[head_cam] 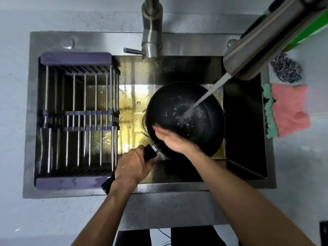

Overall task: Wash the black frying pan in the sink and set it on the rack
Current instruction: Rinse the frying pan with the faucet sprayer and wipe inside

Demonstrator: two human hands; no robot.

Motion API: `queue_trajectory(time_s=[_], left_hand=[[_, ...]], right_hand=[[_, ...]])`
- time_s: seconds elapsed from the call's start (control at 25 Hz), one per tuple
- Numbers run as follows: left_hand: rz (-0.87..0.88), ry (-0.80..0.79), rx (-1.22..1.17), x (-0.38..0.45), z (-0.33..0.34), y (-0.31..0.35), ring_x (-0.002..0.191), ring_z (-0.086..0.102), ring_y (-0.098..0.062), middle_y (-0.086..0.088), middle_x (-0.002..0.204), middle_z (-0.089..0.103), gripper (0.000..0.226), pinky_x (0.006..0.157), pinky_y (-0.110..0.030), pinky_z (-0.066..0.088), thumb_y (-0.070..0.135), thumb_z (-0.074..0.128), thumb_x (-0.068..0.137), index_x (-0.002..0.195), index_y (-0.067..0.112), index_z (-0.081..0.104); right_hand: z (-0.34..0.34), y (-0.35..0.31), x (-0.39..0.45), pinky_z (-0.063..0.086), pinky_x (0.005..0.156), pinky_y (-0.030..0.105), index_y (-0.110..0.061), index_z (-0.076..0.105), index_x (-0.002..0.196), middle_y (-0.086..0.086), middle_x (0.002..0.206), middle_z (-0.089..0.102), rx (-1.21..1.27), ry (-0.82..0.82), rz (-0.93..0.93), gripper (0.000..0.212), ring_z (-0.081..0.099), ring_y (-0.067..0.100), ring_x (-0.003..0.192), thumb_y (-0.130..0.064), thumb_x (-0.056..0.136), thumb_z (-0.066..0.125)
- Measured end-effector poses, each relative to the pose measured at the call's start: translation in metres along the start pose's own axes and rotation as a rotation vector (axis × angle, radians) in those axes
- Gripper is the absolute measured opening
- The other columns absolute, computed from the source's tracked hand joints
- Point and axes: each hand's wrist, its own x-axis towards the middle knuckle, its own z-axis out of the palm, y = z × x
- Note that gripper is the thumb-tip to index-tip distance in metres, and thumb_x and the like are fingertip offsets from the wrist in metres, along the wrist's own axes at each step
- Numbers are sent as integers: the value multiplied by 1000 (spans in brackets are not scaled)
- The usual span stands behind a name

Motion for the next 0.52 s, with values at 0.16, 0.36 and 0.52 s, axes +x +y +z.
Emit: queue_trajectory(time_s=[0.16, 0.36, 0.52], left_hand=[[-22, -35, -35, 2, -1, 0, 77, 60, -21, -2, 88, 64, 47, 65, -30, 47, 61, 62, 82, 101, 18, 56], [-48, -70, -65, -1, -6, 8, 81, 62, -22, 0, 90, 66, 43, 65, -29, 47, 59, 64, 80, 102, 22, 59], [-27, -17, 154, -9, -6, 14, 79, 60, -19, -2, 99, 65, 45, 63, -29, 41, 54, 55, 89, 119, 20, 51]], right_hand=[[-35, 73, -59, 9, 121, 25, -13, 35, 154, 1, 167, 12, -540, 45, 282, 47, 14, 15, 153, -25, 109, 30], [-78, 6, -106, 49, 96, 36, -16, 71, 110, 6, 121, 69, -27, 542, 197, 22, 65, 24, 108, -20, 100, 51], [-101, -93, -181, 51, 75, 24, -16, 52, 137, 0, 126, 64, 304, 911, -460, 50, 60, 7, 83, -6, 90, 67]])
